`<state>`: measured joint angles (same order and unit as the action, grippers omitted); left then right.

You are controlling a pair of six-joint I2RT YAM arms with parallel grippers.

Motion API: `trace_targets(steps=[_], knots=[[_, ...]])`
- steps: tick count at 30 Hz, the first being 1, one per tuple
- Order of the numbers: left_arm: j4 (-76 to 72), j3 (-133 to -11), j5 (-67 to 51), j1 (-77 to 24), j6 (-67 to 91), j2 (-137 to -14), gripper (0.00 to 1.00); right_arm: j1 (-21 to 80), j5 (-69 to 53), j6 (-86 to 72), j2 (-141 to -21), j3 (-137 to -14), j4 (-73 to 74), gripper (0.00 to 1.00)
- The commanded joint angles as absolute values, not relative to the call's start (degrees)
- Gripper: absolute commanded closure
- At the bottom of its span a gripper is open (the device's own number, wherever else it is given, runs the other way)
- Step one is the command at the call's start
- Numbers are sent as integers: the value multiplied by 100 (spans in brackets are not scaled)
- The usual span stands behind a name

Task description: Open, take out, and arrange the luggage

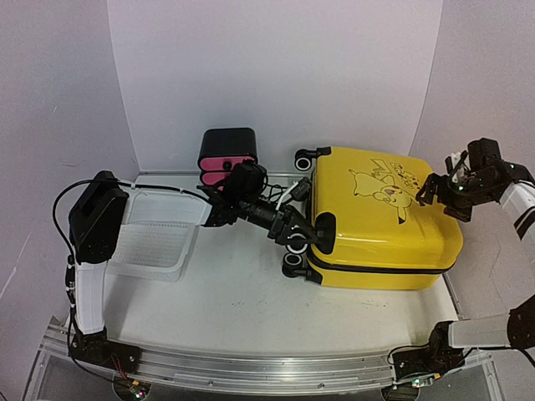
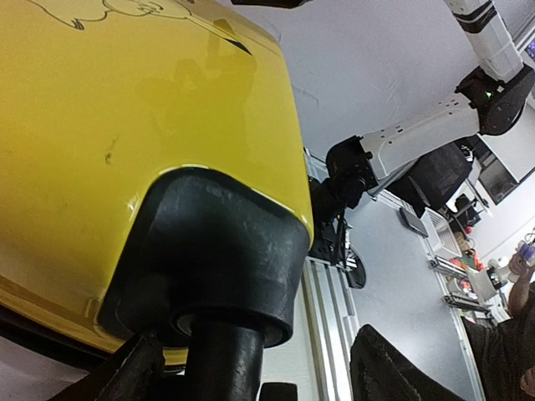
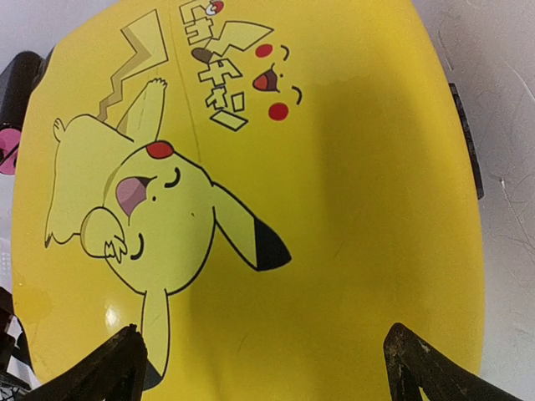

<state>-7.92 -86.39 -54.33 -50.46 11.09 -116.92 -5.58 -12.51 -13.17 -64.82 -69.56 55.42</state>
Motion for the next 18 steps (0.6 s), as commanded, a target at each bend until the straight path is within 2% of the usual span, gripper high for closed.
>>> trace_targets(steps=[1, 8, 14, 18], knots=[[-880, -8517, -6370, -5122, 1471, -11466, 26, -571, -1515, -1436, -6290, -6952, 5371, 2], [-881, -8325, -6527, -5133, 1777, -11343, 32, -571, -1549, -1485, -6125, -6878, 5338, 2], [-880, -8436, -6302, -4995, 2454, -11246, 59, -571, -1632, -1276, -5957, -6763, 5351, 2], [-879, -8338, -6091, -4861, 2573, -10960, 68, -563, -1742, -1012, -5758, -6728, 5377, 2]])
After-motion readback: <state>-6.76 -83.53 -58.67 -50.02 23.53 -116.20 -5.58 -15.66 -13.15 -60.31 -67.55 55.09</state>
